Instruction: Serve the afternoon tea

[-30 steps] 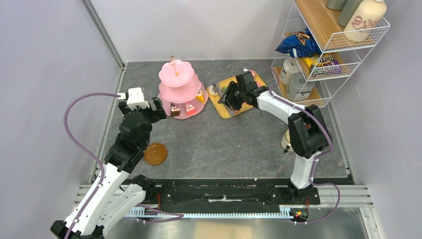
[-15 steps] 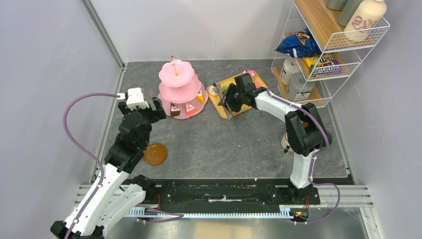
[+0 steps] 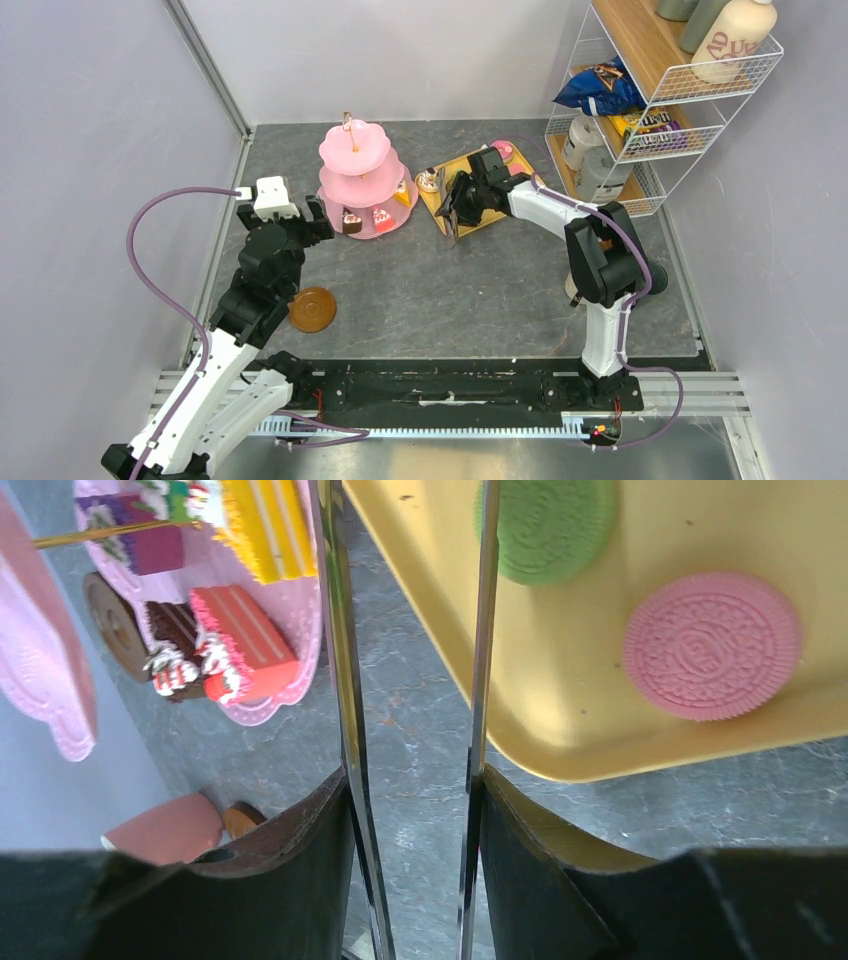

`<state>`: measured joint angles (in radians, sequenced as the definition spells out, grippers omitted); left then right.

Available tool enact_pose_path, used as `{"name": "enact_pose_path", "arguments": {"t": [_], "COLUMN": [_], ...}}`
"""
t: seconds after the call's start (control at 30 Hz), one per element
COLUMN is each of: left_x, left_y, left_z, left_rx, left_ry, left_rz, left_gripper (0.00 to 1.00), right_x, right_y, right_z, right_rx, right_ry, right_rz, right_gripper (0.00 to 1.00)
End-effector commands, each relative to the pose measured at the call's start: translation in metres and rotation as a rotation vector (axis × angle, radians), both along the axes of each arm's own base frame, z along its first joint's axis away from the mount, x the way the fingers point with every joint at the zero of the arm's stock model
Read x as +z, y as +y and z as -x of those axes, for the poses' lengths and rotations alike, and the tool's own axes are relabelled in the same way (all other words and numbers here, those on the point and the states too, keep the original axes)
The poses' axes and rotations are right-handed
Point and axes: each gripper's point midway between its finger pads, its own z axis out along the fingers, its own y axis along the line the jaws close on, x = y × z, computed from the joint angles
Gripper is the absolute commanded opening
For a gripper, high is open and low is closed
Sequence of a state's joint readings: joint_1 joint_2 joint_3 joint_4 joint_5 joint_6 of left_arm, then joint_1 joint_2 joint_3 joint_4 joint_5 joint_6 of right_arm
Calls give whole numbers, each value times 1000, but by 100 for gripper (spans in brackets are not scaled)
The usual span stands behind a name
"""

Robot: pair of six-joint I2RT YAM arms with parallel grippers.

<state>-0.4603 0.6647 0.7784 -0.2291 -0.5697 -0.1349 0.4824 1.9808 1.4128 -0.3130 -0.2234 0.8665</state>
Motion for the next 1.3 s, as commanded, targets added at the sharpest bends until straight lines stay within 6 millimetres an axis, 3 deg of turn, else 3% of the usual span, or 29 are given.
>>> {"name": "enact_pose_path", "arguments": {"t": [0.0, 0.27, 0.97, 1.27], "left_x": [11, 11, 11, 11], "left_y": [-1, -1, -1, -1], "left_z": [-2, -2, -2, -2], "left_rx": [6, 4, 3, 4], "left_ry": [-47, -47, -45, -47], "left_rz": [46, 48, 47, 46], "left_gripper": [94, 94, 94, 94], "right_x": [35, 51, 26, 49], "right_y": [17, 10, 4, -9], "right_z": [-11, -14, -15, -16], "right_rx": [73, 85, 134, 132], "right_ry": [-80, -117, -9, -70], "right_rz": [-64, -30, -28, -1], "right_gripper": [52, 52, 52, 36]}}
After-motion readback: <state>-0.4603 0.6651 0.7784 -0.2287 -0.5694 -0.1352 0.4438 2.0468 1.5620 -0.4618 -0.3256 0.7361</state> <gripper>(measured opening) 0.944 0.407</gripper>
